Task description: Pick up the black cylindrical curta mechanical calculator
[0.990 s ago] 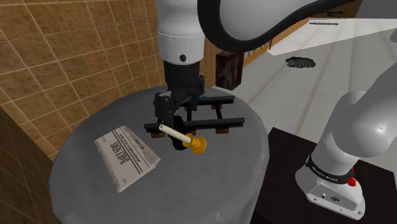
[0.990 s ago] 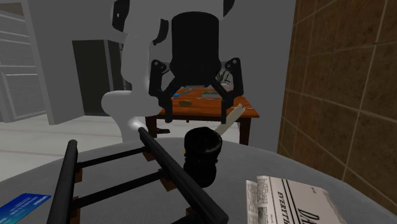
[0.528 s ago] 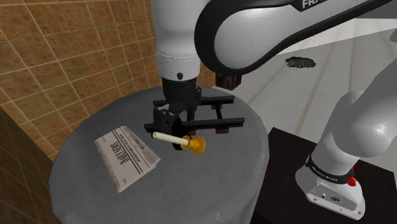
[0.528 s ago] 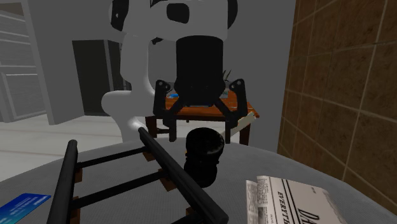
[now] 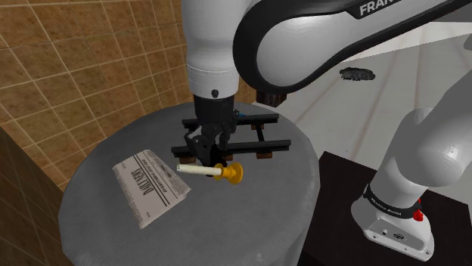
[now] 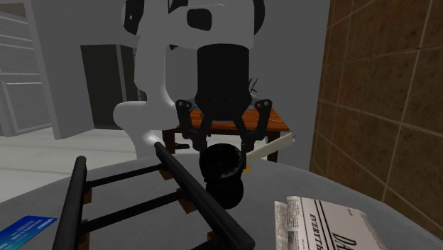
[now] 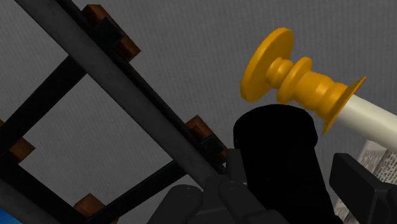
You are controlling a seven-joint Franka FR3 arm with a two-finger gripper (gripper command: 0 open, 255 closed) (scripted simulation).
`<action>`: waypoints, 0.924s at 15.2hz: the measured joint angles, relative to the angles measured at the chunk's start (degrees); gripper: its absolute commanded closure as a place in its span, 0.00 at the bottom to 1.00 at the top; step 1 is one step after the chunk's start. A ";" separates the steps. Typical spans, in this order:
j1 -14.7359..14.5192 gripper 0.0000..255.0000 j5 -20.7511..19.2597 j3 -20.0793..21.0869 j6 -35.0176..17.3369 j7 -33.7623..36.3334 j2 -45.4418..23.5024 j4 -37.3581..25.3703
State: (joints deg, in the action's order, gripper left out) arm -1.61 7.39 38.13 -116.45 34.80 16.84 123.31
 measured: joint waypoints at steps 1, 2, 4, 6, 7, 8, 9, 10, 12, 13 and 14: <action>0.00 1.00 0.00 0.00 -0.02 0.00 0.01 0.01; -0.01 1.00 0.00 0.00 -0.05 0.01 0.02 0.04; 0.01 1.00 -0.04 0.01 -0.05 0.02 -0.04 -0.02; 0.08 1.00 -0.07 -0.14 0.87 -0.08 -0.04 -0.79; 0.10 1.00 -0.04 -0.27 1.48 -0.18 0.07 -1.28; 0.11 1.00 -0.02 -0.36 2.30 -0.20 0.17 -1.99; 0.09 1.00 0.03 -0.47 2.92 -0.26 0.34 -2.46; 0.14 1.00 0.01 -0.62 3.69 -0.36 0.38 -3.20; 0.20 1.00 -0.07 -0.72 5.21 -0.30 0.39 -4.70; 0.25 1.00 -0.14 -0.79 6.08 -0.28 0.35 -5.61; 0.29 1.00 -0.19 -0.88 6.83 -0.31 0.35 -6.36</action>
State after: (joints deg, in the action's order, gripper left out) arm -1.32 7.20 37.26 -109.62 34.49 17.19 116.95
